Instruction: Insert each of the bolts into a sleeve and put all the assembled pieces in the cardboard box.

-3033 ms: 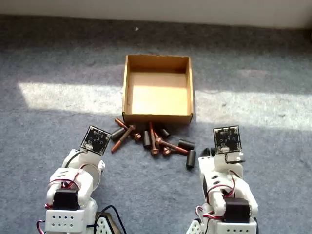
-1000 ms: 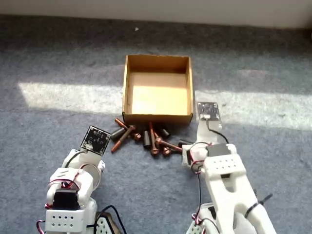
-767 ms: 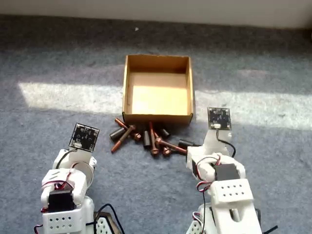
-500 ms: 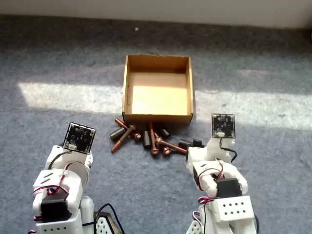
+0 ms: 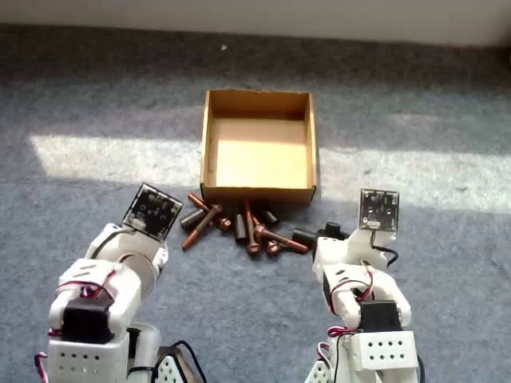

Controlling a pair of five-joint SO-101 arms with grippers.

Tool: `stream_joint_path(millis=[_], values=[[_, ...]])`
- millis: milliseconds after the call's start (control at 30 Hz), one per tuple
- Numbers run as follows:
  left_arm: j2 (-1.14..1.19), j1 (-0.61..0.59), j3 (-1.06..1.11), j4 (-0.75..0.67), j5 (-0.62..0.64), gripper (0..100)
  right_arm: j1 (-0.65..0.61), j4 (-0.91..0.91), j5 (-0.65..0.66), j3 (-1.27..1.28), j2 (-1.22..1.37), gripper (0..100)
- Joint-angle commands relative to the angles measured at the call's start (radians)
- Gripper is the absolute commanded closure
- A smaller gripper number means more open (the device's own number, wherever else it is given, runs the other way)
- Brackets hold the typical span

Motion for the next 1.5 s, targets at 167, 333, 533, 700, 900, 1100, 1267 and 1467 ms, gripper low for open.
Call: stream_joint_path(millis=[167, 333, 533, 700, 900, 1100, 1267, 1467], values=[[0.349, 0.271, -0.136, -0.092, 0.157, 89, 0.013, -0.048, 0.0, -0.008, -0.015, 99.4], [0.524, 0.309, -0.157, -0.201, 0.219, 89, 0.013, -0.048, 0.0, -0.008, -0.018, 99.4], [0.694, 0.309, -0.159, -0.342, 0.226, 89, 0.013, -0.048, 0.0, -0.008, -0.019, 99.4], [0.826, 0.311, -0.163, -0.456, 0.226, 89, 0.013, -0.048, 0.0, -0.008, -0.019, 99.4], [1.009, 0.311, -0.278, -0.482, 0.222, 88, 0.013, -0.048, 0.0, -0.007, -0.018, 99.4], [1.204, 0.311, -0.383, -0.483, 0.219, 88, 0.013, -0.048, 0.0, -0.007, -0.018, 99.4], [1.354, 0.308, -0.464, -0.483, 0.219, 88, 0.013, -0.048, 0.0, -0.007, -0.019, 99.4], [1.471, 0.306, -0.549, -0.483, 0.219, 88, 0.013, -0.048, 0.002, -0.007, -0.019, 99.4]])
